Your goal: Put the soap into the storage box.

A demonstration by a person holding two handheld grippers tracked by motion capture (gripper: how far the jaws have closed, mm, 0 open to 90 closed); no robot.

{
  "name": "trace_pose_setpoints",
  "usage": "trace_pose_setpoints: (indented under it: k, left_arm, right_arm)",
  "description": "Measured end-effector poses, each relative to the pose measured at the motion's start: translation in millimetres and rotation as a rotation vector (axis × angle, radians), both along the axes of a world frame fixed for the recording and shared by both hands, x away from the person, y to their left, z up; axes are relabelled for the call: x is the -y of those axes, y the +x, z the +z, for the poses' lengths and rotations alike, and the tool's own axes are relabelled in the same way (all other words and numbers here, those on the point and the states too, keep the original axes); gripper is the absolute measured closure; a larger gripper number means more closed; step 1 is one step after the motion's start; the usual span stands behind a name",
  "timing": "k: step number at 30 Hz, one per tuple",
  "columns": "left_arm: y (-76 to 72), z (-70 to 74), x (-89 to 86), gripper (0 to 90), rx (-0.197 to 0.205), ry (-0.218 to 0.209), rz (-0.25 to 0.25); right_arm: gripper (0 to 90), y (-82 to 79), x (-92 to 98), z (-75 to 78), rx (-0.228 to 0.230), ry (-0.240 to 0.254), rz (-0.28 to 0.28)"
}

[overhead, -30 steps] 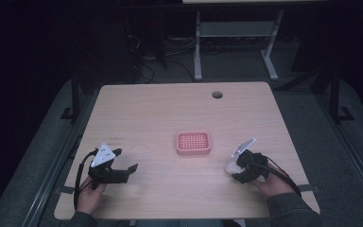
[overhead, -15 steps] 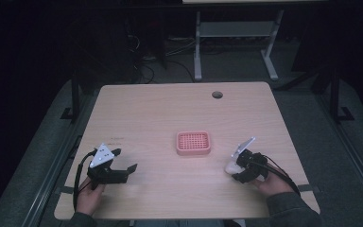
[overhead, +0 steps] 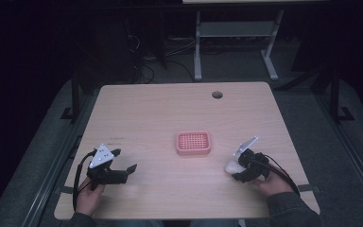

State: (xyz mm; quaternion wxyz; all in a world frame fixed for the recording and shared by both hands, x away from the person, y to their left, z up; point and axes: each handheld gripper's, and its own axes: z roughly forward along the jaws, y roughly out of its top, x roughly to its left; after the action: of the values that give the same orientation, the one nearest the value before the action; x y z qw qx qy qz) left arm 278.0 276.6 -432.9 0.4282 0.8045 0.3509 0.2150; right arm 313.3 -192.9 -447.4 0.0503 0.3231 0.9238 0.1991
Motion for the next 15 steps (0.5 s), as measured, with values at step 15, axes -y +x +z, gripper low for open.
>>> trace_pose_setpoints:
  k: [15]
  left_arm:
    - [-0.6,-0.1,-0.1,14.5,0.006,-0.015,0.015]
  right_arm:
    - [48.7,1.3,-3.8,9.6,-0.005,0.031,0.047]
